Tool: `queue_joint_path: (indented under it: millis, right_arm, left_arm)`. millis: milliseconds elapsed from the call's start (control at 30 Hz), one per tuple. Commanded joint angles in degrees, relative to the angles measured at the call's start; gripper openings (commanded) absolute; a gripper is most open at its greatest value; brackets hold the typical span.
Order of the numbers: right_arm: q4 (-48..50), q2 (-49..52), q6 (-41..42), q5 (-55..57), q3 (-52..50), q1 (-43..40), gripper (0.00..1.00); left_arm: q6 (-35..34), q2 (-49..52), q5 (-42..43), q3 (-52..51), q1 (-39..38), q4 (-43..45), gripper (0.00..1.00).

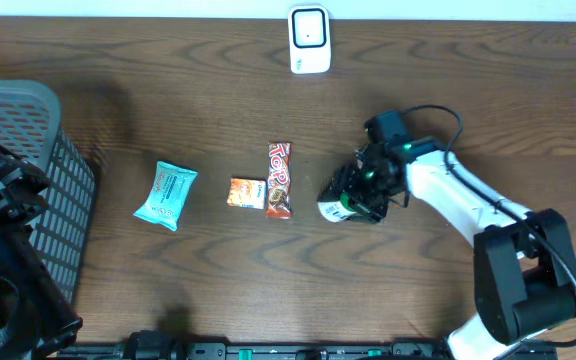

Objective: Scan the item barcode
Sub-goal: 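Lift the jar with the right gripper and carry it rightward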

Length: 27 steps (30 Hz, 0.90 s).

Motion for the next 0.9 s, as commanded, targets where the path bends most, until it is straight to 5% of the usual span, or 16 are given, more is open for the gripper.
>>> queue_joint_path:
  millis: [0, 500, 867]
  right_arm:
    - [0.0, 0.3, -5.5, -22.9, 1.5, -4.2, 0.56]
    - [0.1, 0.2, -5.5, -42.4, 1.5, -5.9, 0.56]
    - [23.1, 0.2, -13.2, -22.7, 2.1, -5.9, 0.50]
  left_arm:
    - [0.4, -0.4, -0.1, -0.1, 0.0, 0.3, 0.83]
    - [0.4, -0.4, -0.1, -0.2, 0.0, 0.3, 0.83]
    - [0.4, -0.4, -0.1, -0.2, 0.0, 0.3, 0.83]
